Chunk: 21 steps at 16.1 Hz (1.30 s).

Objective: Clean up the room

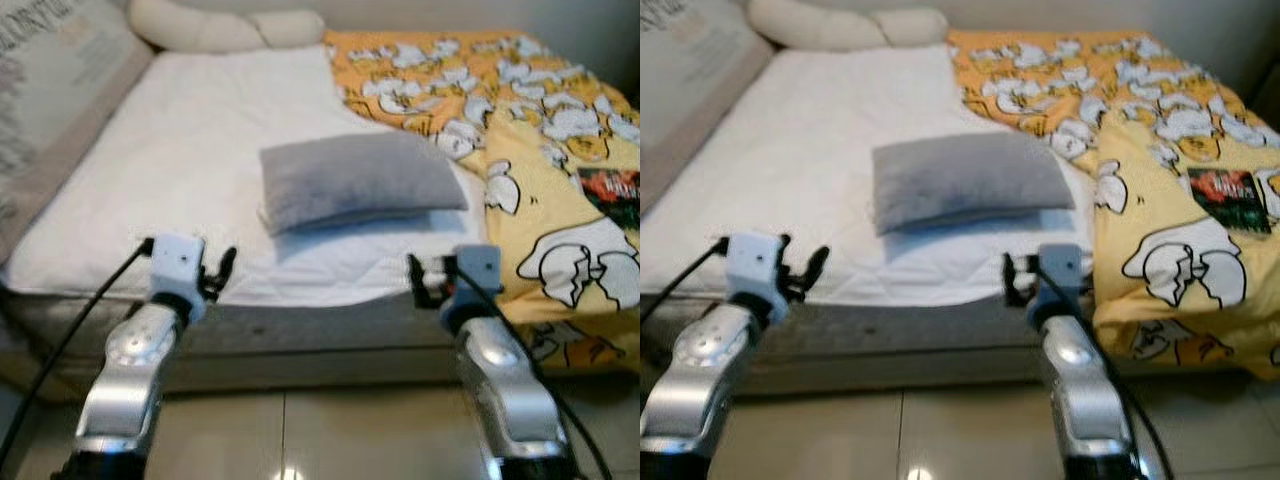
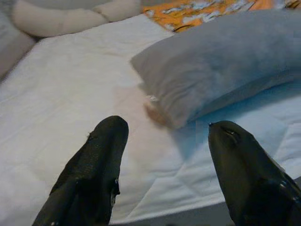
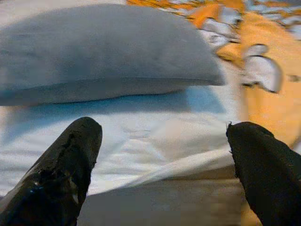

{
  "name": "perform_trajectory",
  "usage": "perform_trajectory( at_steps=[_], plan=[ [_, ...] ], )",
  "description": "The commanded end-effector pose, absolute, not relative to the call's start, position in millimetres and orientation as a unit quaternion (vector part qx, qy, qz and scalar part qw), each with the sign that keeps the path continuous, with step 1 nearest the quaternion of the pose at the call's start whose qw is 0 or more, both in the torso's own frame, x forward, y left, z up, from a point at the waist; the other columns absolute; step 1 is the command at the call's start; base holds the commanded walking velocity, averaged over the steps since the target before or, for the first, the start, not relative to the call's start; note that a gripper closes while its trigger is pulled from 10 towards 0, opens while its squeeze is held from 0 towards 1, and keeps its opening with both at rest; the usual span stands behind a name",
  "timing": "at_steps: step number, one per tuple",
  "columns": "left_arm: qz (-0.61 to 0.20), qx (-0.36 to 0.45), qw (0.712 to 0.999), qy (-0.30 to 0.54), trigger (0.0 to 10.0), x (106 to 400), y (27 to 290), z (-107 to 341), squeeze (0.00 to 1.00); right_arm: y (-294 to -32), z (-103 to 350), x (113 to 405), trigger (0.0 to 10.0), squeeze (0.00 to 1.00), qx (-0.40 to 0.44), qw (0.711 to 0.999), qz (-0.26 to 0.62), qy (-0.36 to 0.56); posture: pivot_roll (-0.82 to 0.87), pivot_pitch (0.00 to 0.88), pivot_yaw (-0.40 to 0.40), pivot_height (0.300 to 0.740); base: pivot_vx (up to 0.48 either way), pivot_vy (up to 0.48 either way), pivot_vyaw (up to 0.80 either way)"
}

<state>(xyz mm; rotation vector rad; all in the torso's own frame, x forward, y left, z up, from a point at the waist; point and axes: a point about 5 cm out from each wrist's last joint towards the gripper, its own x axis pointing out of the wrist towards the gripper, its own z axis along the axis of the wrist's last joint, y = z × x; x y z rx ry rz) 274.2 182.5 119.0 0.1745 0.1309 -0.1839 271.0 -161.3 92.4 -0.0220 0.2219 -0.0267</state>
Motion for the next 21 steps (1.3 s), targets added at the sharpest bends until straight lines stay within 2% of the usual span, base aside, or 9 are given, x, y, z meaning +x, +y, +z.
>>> perform_trajectory(
  at_steps=[1, 21],
  plan=[
    [-0.086, 0.093, 0.990, 0.067, 10.0, 273.1, 188.2, 119.8, 0.00, -158.6, 96.1, 273.6, 10.0, 0.00, -0.009, 0.995, -0.010, 0.102, 0.06, 0.000, 0.031, 0.740, 0.289, 0.000, 0.00],
    [-0.079, 0.096, 0.990, 0.063, 10.0, 274.8, 190.3, 121.4, 0.00, -155.5, 99.0, 275.8, 10.0, 0.00, -0.021, 0.996, 0.018, 0.083, 0.07, 0.000, 0.028, 0.740, 0.289, 0.000, 0.00]
  ],
)
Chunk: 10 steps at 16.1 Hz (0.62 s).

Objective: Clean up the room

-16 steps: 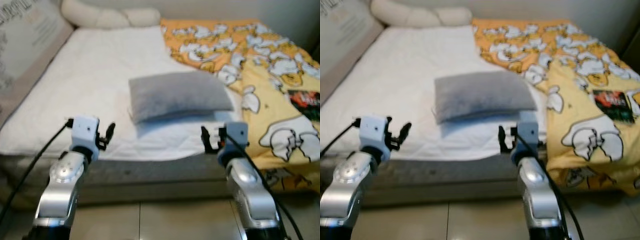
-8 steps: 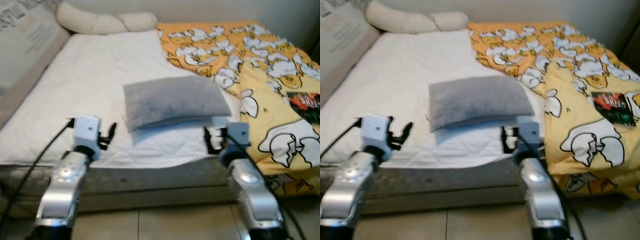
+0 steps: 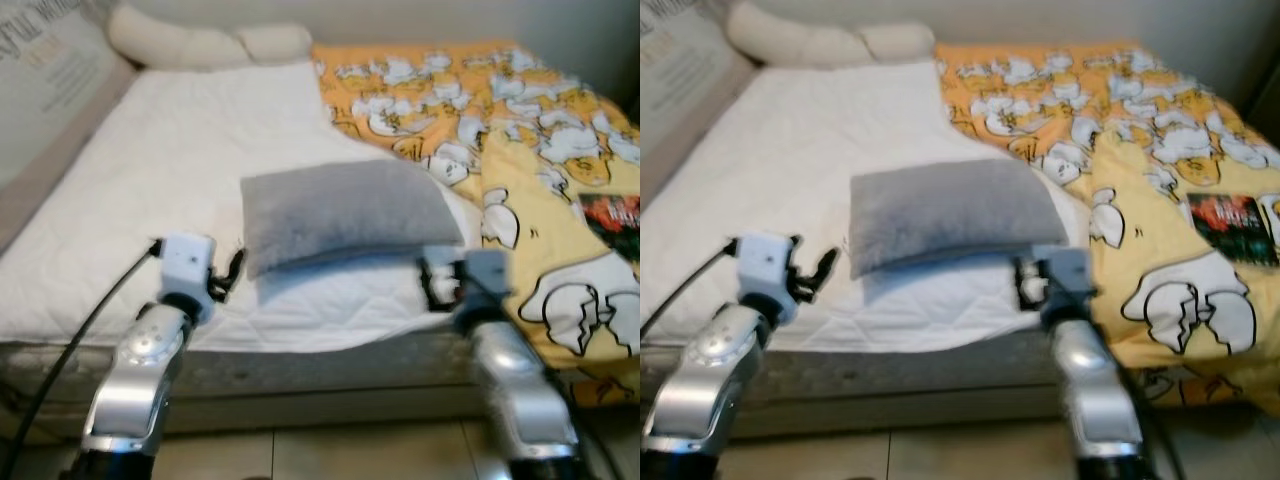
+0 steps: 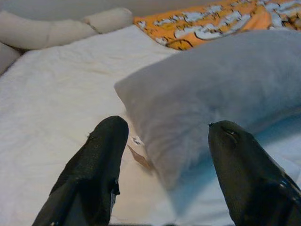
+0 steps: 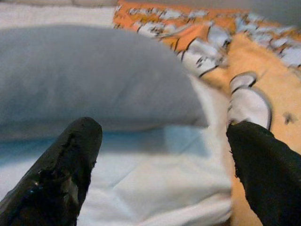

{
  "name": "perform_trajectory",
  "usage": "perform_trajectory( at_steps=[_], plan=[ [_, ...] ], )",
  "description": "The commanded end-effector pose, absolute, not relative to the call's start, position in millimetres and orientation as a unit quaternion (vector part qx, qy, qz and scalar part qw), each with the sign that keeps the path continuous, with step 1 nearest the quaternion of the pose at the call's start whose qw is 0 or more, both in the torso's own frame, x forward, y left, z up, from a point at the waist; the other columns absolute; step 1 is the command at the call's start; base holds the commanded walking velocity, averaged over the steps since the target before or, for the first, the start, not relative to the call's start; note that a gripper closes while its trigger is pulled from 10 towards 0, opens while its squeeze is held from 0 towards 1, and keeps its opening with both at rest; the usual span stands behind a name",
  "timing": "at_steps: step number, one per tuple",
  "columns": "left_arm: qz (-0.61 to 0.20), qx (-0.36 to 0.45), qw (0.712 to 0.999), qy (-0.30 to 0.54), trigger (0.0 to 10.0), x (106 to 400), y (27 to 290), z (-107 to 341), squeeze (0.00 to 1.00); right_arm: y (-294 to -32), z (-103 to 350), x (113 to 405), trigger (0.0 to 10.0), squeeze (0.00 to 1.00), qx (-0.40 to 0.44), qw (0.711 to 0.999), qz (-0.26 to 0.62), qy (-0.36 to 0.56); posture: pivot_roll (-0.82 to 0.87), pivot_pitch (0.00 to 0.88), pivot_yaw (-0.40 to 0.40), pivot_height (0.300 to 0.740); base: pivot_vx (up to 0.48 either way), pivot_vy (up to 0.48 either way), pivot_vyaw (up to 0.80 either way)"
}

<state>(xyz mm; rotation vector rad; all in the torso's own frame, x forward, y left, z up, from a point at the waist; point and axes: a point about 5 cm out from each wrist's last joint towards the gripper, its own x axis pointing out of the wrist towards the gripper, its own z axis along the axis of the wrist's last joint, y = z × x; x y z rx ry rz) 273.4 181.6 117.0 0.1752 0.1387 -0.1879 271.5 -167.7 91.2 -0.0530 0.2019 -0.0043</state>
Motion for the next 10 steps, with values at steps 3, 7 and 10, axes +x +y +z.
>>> perform_trajectory(
  at_steps=[3, 7, 10],
  plan=[
    [-0.084, 0.096, 0.990, 0.062, 10.0, 276.0, 188.9, 121.8, 0.00, -156.8, 98.7, 276.4, 10.0, 0.00, -0.017, 0.996, 0.013, 0.084, 0.07, 0.000, 0.024, 0.740, 0.304, 0.000, 0.00],
    [-0.089, 0.099, 0.989, 0.061, 10.0, 277.0, 186.8, 121.7, 0.00, -157.7, 97.8, 276.8, 10.0, 0.00, -0.017, 0.996, 0.012, 0.084, 0.07, 0.000, 0.026, 0.740, 0.307, 0.000, 0.00],
    [-0.096, 0.104, 0.988, 0.061, 10.0, 277.5, 186.1, 121.1, 0.00, -154.4, 96.8, 276.4, 10.0, 0.00, -0.031, 0.996, 0.019, 0.083, 0.07, 0.000, 0.024, 0.740, 0.309, 0.000, 0.00]
  ],
)
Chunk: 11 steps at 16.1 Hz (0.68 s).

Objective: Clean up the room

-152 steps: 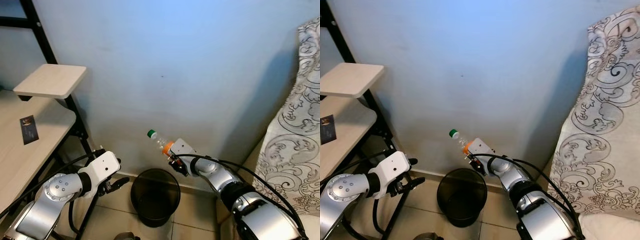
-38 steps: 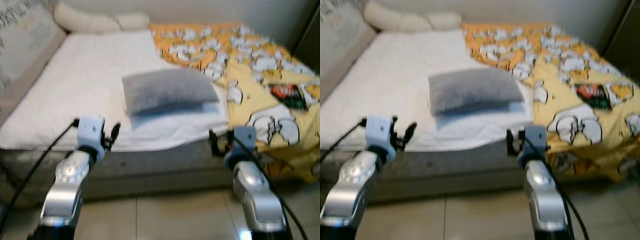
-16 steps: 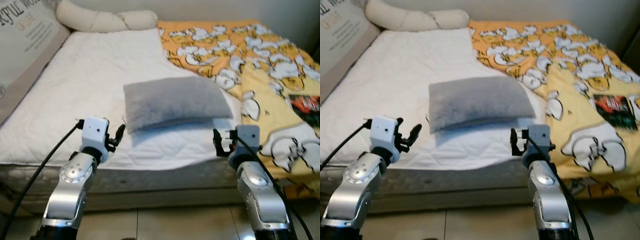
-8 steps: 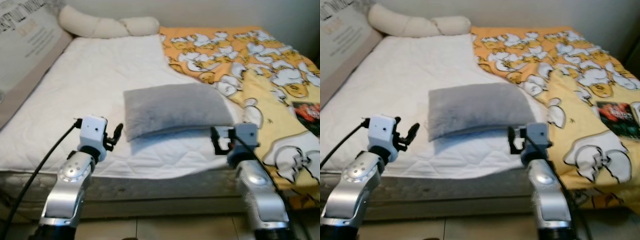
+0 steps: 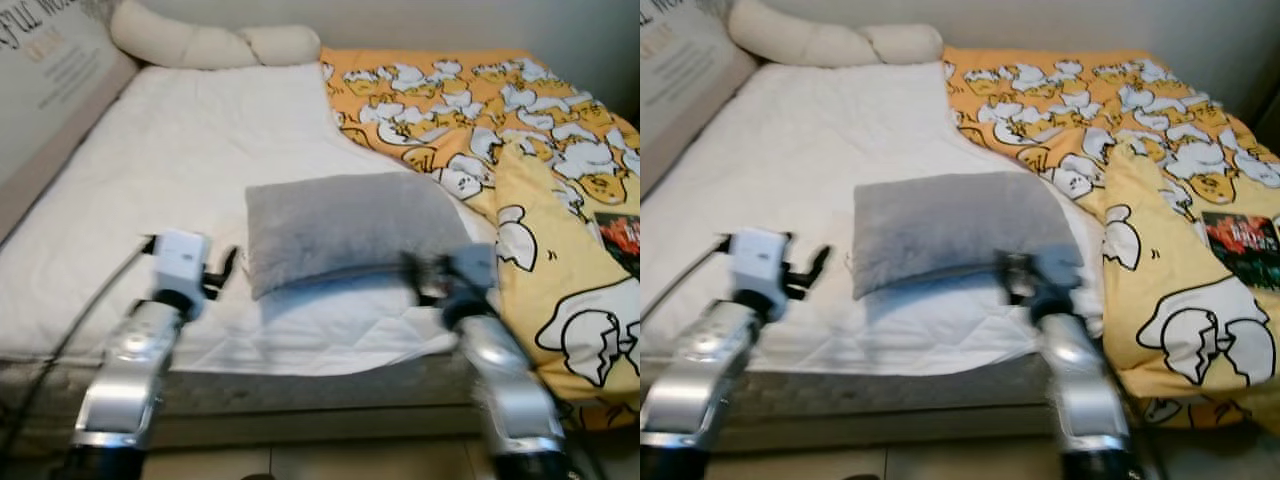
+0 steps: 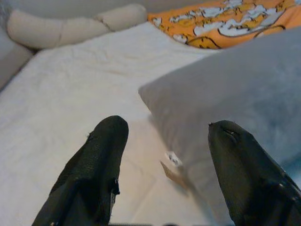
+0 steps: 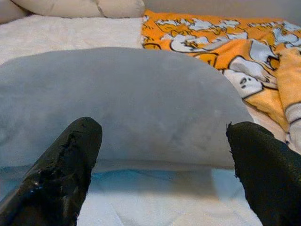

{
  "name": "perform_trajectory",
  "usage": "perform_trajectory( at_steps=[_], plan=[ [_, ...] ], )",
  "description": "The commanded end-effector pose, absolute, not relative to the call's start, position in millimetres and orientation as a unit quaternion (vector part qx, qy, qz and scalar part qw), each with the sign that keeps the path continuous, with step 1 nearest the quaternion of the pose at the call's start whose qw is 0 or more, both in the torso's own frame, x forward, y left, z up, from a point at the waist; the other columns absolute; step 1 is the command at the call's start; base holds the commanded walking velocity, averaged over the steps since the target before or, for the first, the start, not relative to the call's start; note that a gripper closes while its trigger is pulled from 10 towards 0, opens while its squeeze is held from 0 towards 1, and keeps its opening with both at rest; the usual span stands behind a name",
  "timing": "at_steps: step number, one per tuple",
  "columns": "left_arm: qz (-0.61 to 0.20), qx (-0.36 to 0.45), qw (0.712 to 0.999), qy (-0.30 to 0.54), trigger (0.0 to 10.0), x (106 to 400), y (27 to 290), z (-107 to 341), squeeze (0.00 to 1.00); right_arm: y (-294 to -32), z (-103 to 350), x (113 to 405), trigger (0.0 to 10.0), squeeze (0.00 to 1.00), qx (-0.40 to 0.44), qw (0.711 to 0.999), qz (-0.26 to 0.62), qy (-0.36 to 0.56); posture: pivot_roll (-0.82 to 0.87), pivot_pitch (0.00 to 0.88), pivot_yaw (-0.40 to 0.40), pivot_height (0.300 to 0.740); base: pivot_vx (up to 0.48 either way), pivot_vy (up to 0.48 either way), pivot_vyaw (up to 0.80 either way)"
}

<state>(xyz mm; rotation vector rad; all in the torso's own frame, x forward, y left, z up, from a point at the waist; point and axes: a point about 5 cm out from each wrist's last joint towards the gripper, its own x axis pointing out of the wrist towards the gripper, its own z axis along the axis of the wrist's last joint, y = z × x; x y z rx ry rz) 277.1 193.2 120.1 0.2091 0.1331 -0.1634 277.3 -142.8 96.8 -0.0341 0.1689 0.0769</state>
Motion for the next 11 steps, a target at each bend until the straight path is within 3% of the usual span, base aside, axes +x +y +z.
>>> perform_trajectory(
  at_steps=[1, 11],
  plan=[
    [-0.095, 0.103, 0.988, 0.061, 10.0, 277.5, 186.4, 121.0, 0.00, -154.2, 96.5, 276.3, 10.0, 0.00, -0.031, 0.996, 0.019, 0.083, 0.07, 0.000, 0.025, 0.740, 0.307, 0.000, 0.00],
    [-0.095, 0.101, 0.988, 0.063, 10.0, 277.3, 186.3, 119.4, 0.00, -156.0, 93.5, 274.9, 10.0, 0.00, -0.031, 0.995, 0.021, 0.089, 0.07, 0.000, 0.026, 0.740, 0.309, 0.000, 0.13]
  ],
)
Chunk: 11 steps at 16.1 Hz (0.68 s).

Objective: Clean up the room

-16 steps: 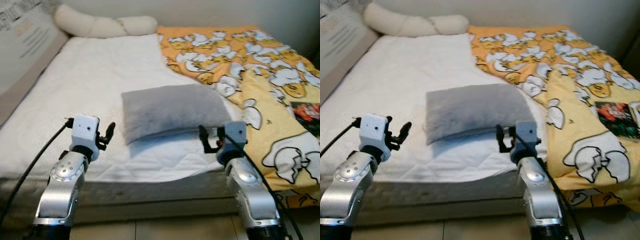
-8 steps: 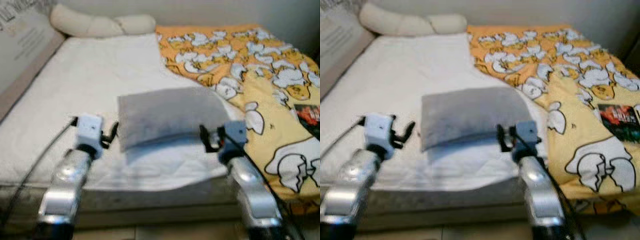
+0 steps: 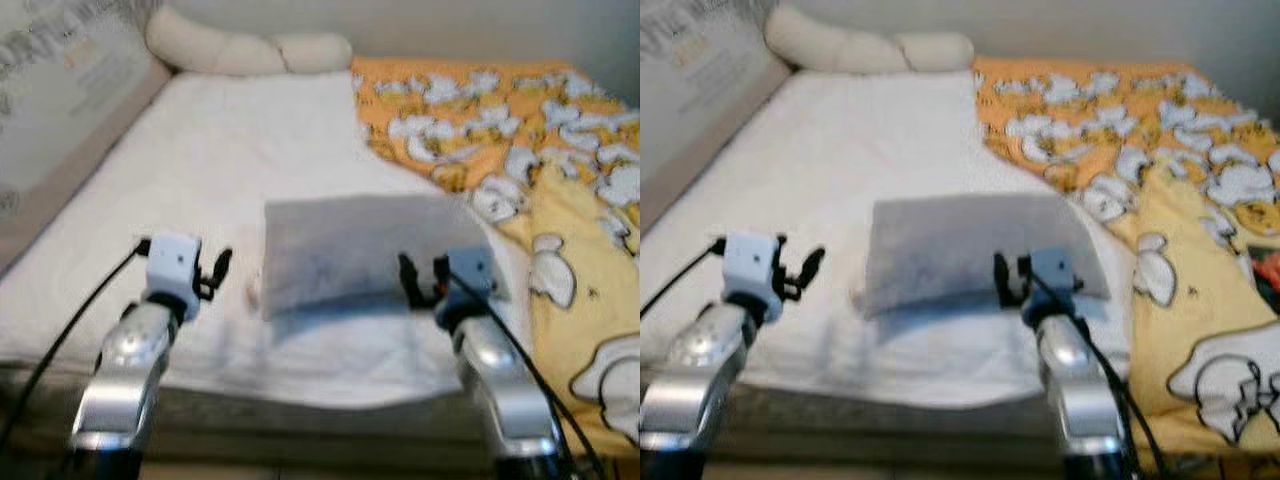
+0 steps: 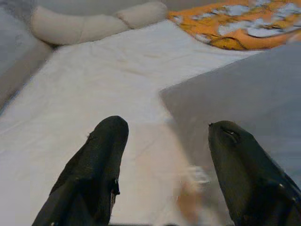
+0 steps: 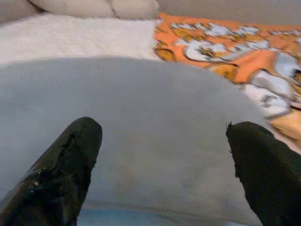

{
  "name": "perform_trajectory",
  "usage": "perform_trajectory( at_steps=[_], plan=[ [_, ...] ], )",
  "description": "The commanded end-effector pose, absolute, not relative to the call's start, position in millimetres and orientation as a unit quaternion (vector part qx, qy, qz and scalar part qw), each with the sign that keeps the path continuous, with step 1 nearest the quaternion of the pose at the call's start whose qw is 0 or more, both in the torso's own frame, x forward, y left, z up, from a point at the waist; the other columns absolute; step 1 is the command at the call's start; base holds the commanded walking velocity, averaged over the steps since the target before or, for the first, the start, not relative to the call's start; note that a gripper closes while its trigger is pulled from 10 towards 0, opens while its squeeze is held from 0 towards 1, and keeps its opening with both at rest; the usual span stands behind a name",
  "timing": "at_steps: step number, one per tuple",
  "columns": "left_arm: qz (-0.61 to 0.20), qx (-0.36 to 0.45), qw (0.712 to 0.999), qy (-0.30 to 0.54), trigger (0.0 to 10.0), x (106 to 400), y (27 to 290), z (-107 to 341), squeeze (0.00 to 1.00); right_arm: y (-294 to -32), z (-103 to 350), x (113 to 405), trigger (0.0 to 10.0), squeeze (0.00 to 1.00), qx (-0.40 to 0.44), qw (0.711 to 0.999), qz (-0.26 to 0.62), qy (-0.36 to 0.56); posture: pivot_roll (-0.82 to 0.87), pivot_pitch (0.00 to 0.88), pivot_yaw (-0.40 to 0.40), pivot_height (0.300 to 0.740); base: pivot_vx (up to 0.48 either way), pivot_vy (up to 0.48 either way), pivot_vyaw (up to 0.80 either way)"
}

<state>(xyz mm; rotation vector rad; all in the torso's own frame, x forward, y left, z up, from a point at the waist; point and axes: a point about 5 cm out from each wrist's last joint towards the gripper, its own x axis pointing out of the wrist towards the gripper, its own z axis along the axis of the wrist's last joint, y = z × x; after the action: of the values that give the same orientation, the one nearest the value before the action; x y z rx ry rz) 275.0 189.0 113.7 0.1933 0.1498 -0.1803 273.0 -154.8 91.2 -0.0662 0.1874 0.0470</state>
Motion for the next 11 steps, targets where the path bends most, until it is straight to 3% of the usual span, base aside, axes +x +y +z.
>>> perform_trajectory(
  at_steps=[1, 11],
  plan=[
    [-0.095, 0.101, 0.988, 0.063, 10.0, 277.4, 186.3, 119.4, 0.00, -155.9, 93.5, 274.9, 10.0, 0.00, -0.031, 0.995, 0.021, 0.089, 0.07, 0.000, 0.027, 0.740, 0.307, 0.000, 0.00],
    [-0.094, 0.100, 0.989, 0.060, 10.0, 279.3, 185.6, 120.3, 0.00, -154.2, 91.6, 275.3, 10.0, 0.00, -0.028, 0.995, 0.030, 0.091, 0.08, 0.000, 0.026, 0.740, 0.306, 0.000, 0.00]
  ],
)
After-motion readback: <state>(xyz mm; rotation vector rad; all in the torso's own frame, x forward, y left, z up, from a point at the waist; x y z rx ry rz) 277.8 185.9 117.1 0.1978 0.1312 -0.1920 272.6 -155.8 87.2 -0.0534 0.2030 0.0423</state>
